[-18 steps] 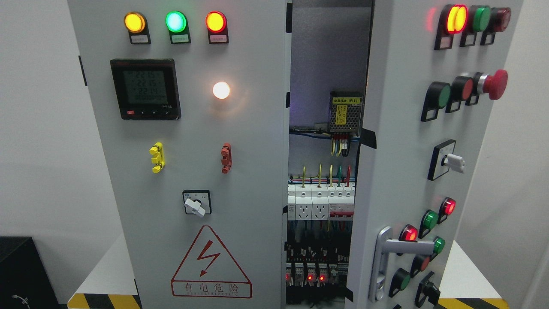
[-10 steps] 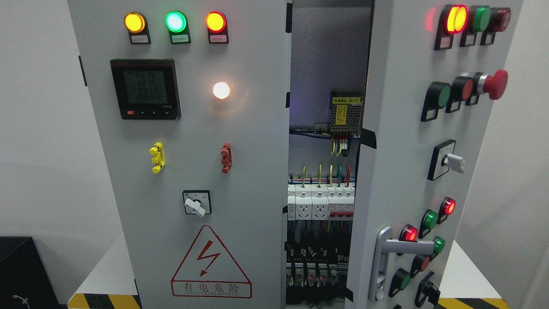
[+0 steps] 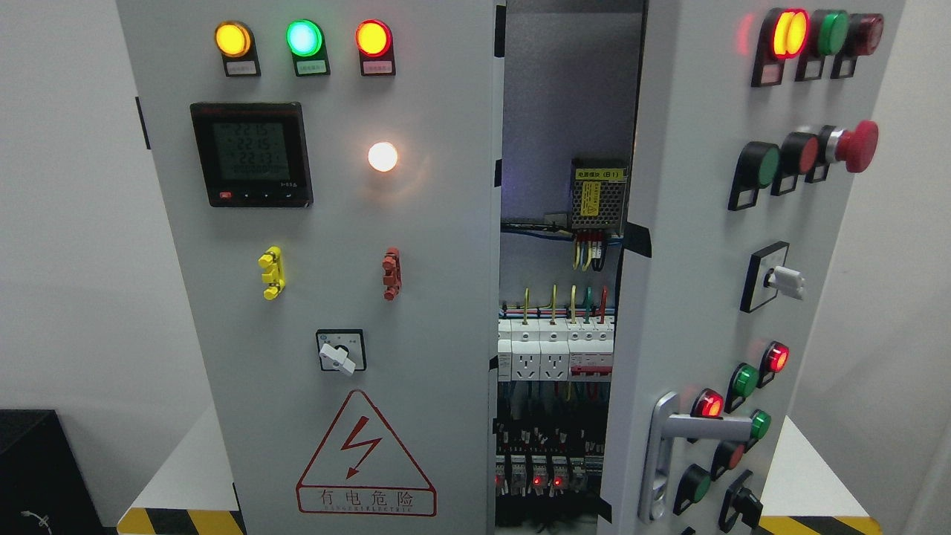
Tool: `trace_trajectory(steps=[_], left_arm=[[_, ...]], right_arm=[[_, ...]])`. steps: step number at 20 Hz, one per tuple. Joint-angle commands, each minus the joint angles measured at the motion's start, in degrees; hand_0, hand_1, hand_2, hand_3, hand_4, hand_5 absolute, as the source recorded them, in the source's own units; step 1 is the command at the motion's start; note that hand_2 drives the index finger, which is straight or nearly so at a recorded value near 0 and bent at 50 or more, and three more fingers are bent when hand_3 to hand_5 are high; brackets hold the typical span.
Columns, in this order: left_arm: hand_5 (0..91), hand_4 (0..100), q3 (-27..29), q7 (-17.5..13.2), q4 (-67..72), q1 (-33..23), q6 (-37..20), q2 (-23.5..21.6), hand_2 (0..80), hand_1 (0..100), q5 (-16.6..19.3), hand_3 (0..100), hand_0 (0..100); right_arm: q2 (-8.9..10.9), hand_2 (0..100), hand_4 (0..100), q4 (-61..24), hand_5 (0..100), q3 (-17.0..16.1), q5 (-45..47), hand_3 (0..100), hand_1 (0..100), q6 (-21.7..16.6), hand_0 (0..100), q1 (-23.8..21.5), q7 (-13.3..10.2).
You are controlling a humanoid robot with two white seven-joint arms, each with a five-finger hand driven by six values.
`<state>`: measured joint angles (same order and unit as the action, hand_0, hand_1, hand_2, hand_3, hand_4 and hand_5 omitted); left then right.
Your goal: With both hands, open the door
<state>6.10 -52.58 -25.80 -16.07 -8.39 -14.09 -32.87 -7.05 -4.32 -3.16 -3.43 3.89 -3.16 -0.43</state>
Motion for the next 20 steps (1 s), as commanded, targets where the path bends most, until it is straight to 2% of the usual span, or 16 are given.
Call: trace_trajectory(steps=[1,2,3,5,6,8,10,12,13,14,15,16,18,20], left_arm=[[0.0,0,5.2,-8.1,-41.4,-14.1,-0.2,-53.4,0.0,0,-44.8,0,0],[0.0,0,9.6,-9.7,-40.1,-14.3,-0.2,-55.8,0.0,0,-48.7,0,0],[0.0,0,15.0,-11.7,-37.8,-14.3,-0.2,-56.4,0.0,0,-50.2,0,0],[0.0,0,26.1,-15.0,-37.4,-14.3,0.1,-56.8,0.0,0,-50.2,0,0],[0.0,0,29.3,-15.6,-38.2,-14.2,0.5,-57.6,0.0,0,-49.9,0,0],[0.0,0,30.5,-15.8,-40.0,-14.0,1.7,-60.7,0.0,0,-49.0,0,0],[0.0,0,33.3,-15.9,-45.1,-13.6,4.1,-61.3,0.0,0,-49.0,0,0],[0.0,0,38.3,-15.9,-49.2,-13.4,9.4,-61.3,0.0,0,-49.0,0,0],[0.0,0,38.7,-15.9,-51.0,-11.7,13.4,-61.5,0.0,0,-49.0,0,0],[0.0,0,37.5,-15.8,-52.6,-6.0,18.0,-61.8,0.0,0,-48.9,0,0],[0.0,0,32.8,-15.6,-54.0,1.3,22.3,-61.8,0.0,0,-48.2,0,0],[0.0,0,24.4,-15.5,-55.0,9.0,24.8,-62.3,0.0,0,-46.8,0,0],[0.0,0,4.6,-15.4,-55.4,27.6,25.1,-64.6,0.0,0,-44.8,0,0],[0.0,0,-15.0,-15.5,-55.4,44.1,25.1,-68.0,0.0,0,-47.1,0,0]], right_arm=[[0.02,0,0,0.0,0,0.0,0.0,0,0,0.0,0,0.0,0.0],[-0.07,0,0,0.0,0,0.0,0.0,0,0,0.0,0,0.0,0.0],[0.02,0,0,0.0,0,0.0,0.0,0,0,0.0,0,0.0,0.0],[0.02,0,0,0.0,0,0.0,0.0,0,0,0.0,0,0.0,0.0],[0.02,0,0,0.0,0,0.0,0.0,0,0,0.0,0,0.0,0.0],[-0.07,0,0,0.0,0,0.0,0.0,0,0,0.0,0,0.0,0.0],[0.02,0,0,0.0,0,0.0,0.0,0,0,0.0,0,0.0,0.0],[0.02,0,0,0.0,0,0.0,0.0,0,0,0.0,0,0.0,0.0],[-0.07,0,0,0.0,0,0.0,0.0,0,0,0.0,0,0.0,0.0],[-0.07,0,0,0.0,0,0.0,0.0,0,0,0.0,0,0.0,0.0],[0.02,0,0,0.0,0,0.0,0.0,0,0,0.0,0,0.0,0.0],[0.02,0,0,0.0,0,0.0,0.0,0,0,0.0,0,0.0,0.0],[-0.07,0,0,0.0,0,0.0,0.0,0,0,0.0,0,0.0,0.0],[-0.07,0,0,0.0,0,0.0,0.0,0,0,0.0,0,0.0,0.0]])
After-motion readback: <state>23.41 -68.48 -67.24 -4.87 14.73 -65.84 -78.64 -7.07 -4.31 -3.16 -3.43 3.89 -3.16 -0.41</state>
